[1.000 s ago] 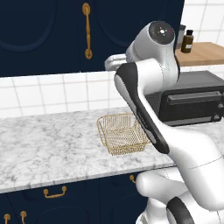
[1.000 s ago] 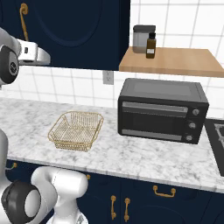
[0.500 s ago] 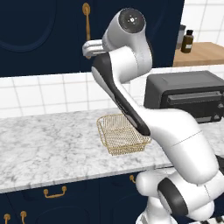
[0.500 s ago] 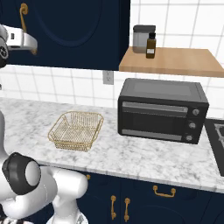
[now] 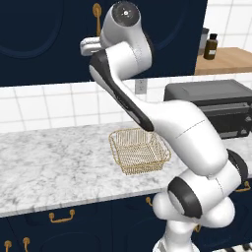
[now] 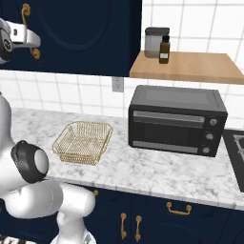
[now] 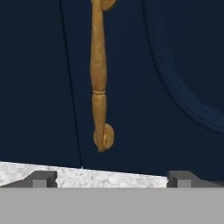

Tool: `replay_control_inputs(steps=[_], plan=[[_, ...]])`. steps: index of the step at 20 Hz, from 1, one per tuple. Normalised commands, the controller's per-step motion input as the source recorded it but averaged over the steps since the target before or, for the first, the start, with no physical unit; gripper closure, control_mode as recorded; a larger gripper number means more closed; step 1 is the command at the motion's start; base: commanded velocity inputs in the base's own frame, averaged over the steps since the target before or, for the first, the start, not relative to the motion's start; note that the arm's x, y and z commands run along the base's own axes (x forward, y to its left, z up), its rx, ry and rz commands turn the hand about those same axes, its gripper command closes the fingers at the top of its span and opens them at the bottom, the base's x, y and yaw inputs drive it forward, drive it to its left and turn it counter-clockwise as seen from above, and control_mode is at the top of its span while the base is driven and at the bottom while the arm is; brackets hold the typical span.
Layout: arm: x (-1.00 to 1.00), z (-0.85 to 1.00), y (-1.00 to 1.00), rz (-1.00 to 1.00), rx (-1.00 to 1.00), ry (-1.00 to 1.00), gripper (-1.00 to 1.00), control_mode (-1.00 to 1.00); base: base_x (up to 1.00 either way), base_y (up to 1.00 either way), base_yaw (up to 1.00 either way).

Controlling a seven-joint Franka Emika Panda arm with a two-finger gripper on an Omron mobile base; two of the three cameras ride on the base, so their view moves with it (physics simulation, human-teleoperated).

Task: Open the cabinet, pick up the bread from the cabinet and place it in the basket. Then move the basket to the dining counter.

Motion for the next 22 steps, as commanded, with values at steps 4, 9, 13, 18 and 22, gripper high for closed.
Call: replay_control_inputs(steps=[4,9,13,18,22], plan=[[0.43,0.00,0.00,0.00,0.00,-0.04,-1.00,-1.00,0.00,0.00,0.00],[0.36,0.00,0.11,0.00,0.00,-0.12,-1.00,-1.00,0.00,0.00,0.00],[0.32,0.00,0.17,0.00,0.00,-0.15,-1.00,-1.00,0.00,0.00,0.00],[0.48,0.00,0.13,0.00,0.00,-0.02,-1.00,-1.00,0.00,0.00,0.00],[0.52,-0.03,0.13,-0.01,-0.01,0.00,-1.00,-1.00,0.00,0.00,0.00]])
